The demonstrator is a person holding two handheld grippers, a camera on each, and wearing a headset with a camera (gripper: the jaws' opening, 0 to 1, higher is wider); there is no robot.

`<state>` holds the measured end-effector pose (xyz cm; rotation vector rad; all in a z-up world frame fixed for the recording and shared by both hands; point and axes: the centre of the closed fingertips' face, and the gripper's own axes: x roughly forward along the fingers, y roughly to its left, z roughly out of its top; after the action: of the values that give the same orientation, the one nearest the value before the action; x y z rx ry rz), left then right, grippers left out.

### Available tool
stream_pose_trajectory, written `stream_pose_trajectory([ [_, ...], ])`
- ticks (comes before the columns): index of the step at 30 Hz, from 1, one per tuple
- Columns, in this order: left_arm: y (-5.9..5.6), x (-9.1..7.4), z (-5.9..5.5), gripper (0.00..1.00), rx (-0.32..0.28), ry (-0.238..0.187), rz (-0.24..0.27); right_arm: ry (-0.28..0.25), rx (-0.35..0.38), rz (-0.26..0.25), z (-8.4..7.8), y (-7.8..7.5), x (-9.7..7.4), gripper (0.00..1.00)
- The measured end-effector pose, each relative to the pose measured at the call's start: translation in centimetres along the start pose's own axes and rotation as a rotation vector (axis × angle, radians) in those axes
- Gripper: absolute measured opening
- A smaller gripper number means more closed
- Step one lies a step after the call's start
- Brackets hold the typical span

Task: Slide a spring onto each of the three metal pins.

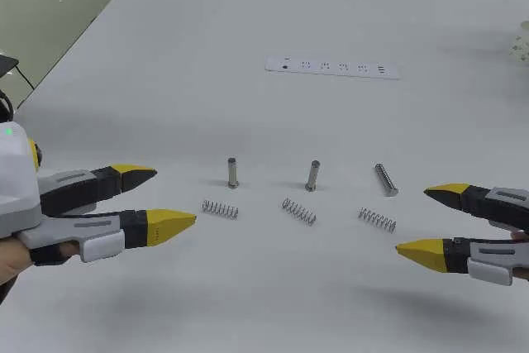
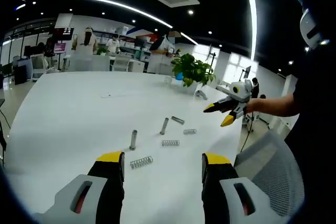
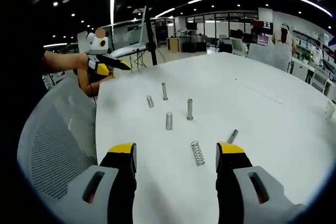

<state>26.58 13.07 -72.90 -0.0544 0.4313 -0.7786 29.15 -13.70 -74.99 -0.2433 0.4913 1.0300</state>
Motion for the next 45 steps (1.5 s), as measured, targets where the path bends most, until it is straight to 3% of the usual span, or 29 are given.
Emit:
stream_pose_trajectory([
  [6, -0.1, 0.0, 0.3, 0.57, -0.005, -0.013, -0.003, 0.007, -0.001, -0.008, -0.2, -0.3, -0.2, 0.6],
  [11, -0.2, 0.2, 0.0, 0.57, 0.003, 0.005, -0.007, 0.001, 0.004, -0.016, -0.1, -0.6, -0.3, 0.6],
  [31, 0.0, 0.4, -0.2, 0.57, 0.006, 0.011, -0.004, 0.005, -0.001, -0.012, -0.2, -0.5, -0.2, 0.61],
  [45, -0.6, 0.8, -0.9, 0.59, 0.048, 0.041, -0.016, 0.009, -0.001, -0.001, -0.6, -0.1, -0.2, 0.61],
])
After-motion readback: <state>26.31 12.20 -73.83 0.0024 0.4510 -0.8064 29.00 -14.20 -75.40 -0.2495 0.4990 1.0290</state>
